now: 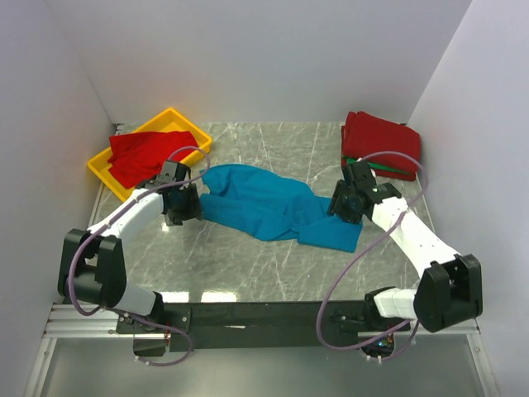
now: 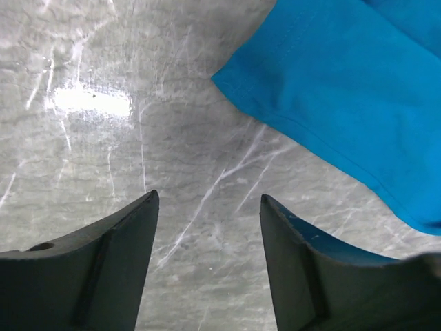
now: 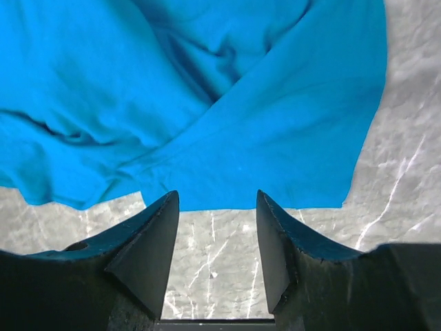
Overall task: Fold and stack the t-shirts
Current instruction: Flatten the tshirt out
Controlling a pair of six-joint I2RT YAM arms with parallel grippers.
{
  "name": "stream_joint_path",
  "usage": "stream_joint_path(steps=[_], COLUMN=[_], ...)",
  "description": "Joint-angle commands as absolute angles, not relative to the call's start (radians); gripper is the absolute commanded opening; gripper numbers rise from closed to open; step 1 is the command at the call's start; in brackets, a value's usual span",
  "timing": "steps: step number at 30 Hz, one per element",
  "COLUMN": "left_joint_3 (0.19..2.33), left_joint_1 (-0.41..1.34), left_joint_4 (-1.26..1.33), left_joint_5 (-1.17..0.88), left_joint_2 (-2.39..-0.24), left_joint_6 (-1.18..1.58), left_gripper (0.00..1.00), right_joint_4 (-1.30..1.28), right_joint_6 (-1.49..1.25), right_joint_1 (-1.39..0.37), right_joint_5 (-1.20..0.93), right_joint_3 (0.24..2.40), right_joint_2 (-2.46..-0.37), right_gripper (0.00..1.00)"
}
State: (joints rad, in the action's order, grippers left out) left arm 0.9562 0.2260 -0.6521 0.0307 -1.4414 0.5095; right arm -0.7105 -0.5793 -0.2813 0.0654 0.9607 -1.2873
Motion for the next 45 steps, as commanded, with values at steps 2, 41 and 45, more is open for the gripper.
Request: stream_joint_path(steps=[2,41,45], left_joint_3=[0.93,1.036,0.993], left_joint_1=[0.227,0.175,0.175], left_joint_4=[-0.566,-0.4,-0.371], left_joint_5=[0.025,-0.097,-0.159], left_joint_2=[-1.456,-1.752,-1.74], left_joint_6=[0.526,0.462,0.48], left_gripper=[0.64,0.29,0.17], right_joint_4=[-0.652,-0.627,-0.63], right_joint_6=[-0.617,-0.641,-0.644], right_joint_1=[-0.282,-0.282,-0.282], right_joint_5=[0.026,-0.017,-0.018], right_joint_3=[0.901,0.85,0.844], right_joint_2=[-1.213,-1.167,-1.169], right_gripper=[0.56,0.56,0.56])
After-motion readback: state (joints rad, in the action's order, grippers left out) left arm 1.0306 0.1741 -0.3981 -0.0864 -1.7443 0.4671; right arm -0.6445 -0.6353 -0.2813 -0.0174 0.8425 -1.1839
